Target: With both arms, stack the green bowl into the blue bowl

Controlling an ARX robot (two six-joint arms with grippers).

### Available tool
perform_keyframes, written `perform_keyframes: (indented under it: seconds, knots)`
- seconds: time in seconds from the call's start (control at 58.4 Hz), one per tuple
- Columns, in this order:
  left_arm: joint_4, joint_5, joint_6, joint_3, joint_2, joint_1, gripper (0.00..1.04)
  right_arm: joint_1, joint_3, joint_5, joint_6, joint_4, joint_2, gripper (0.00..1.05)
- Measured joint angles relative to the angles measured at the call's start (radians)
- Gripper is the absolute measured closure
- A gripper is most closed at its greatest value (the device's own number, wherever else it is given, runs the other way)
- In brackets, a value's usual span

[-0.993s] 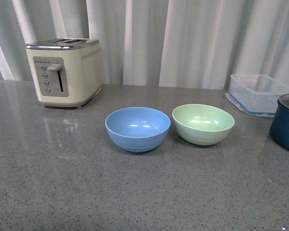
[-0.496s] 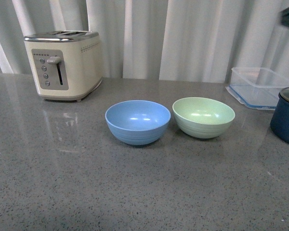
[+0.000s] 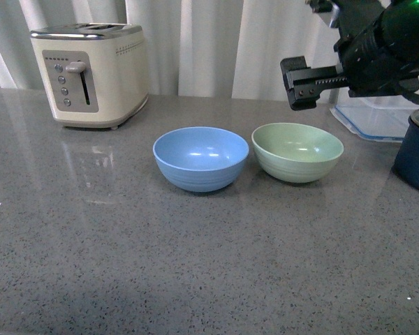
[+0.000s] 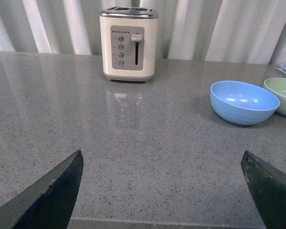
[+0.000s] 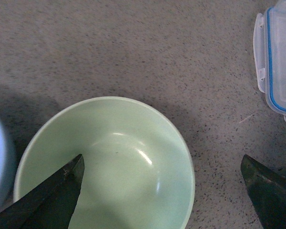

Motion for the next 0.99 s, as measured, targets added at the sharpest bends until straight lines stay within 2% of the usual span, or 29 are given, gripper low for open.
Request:
perform_keyframes:
  seconds: [0.428,0.496,0.684,0.907,0.993]
  knots:
    - [0.0,0.0,0.0,0.0,0.0,0.0,0.07,-0.035,0.064,0.053,0.013,-0.058,0.137,0.1]
    - [0.0,0.0,0.0,0.0,0.0,0.0,0.07,-0.039,0.066,0.058,0.021,-0.064,0.158,0.25]
    - [0.0,0.0,0.0,0.0,0.0,0.0,0.07,-0.044,0.069,0.06,0.032,-0.065,0.165,0.51]
    - [0.0,0.0,0.0,0.0,0.0,0.0,0.07,-0.053,0.076,0.063,0.035,-0.06,0.165,0.89]
    - [0.0,0.0,0.0,0.0,0.0,0.0,0.07,-0.058,0.077,0.039,0.056,-0.053,0.155,1.01]
